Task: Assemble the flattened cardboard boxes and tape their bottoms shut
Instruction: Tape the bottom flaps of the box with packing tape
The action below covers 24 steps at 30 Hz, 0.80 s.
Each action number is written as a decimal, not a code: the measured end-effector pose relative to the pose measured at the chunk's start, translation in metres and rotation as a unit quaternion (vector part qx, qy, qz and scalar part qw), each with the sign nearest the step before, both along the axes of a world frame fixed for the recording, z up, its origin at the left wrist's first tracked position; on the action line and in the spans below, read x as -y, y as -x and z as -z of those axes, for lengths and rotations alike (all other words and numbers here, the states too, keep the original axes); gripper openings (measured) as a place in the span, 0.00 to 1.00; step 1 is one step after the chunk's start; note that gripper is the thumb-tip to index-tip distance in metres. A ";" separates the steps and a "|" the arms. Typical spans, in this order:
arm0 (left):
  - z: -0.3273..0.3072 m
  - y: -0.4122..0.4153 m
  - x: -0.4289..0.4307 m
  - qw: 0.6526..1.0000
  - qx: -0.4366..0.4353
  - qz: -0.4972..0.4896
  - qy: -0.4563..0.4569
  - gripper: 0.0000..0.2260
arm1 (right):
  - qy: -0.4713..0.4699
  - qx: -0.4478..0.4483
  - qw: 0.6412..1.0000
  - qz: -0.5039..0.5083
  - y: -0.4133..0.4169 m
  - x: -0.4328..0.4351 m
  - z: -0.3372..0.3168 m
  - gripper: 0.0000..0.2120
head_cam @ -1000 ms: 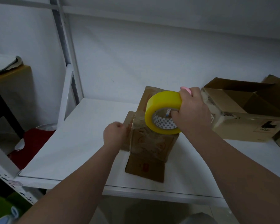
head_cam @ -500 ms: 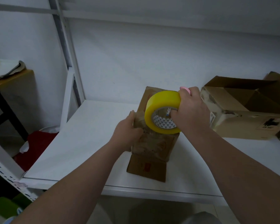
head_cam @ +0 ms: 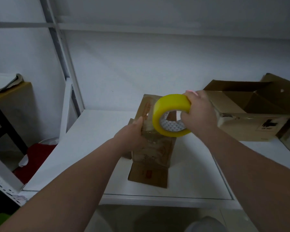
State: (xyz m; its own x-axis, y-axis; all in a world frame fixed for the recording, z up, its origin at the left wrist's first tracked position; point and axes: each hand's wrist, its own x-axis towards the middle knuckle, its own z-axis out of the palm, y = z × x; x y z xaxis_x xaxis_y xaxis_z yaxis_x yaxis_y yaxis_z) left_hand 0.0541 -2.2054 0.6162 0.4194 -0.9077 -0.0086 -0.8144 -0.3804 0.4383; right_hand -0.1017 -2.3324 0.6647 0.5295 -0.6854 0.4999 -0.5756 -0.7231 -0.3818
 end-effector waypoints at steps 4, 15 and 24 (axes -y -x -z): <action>0.000 0.004 0.003 1.000 0.025 0.002 -0.018 0.24 | 0.060 -0.161 0.984 0.053 0.042 0.020 -0.011 0.26; 0.007 0.007 0.006 0.991 0.111 0.027 -0.075 0.33 | 0.045 -0.232 0.970 0.062 0.060 0.028 0.035 0.27; 0.016 -0.001 0.009 0.980 0.157 0.031 -0.116 0.36 | 0.052 -0.224 0.972 0.054 0.061 0.032 0.053 0.26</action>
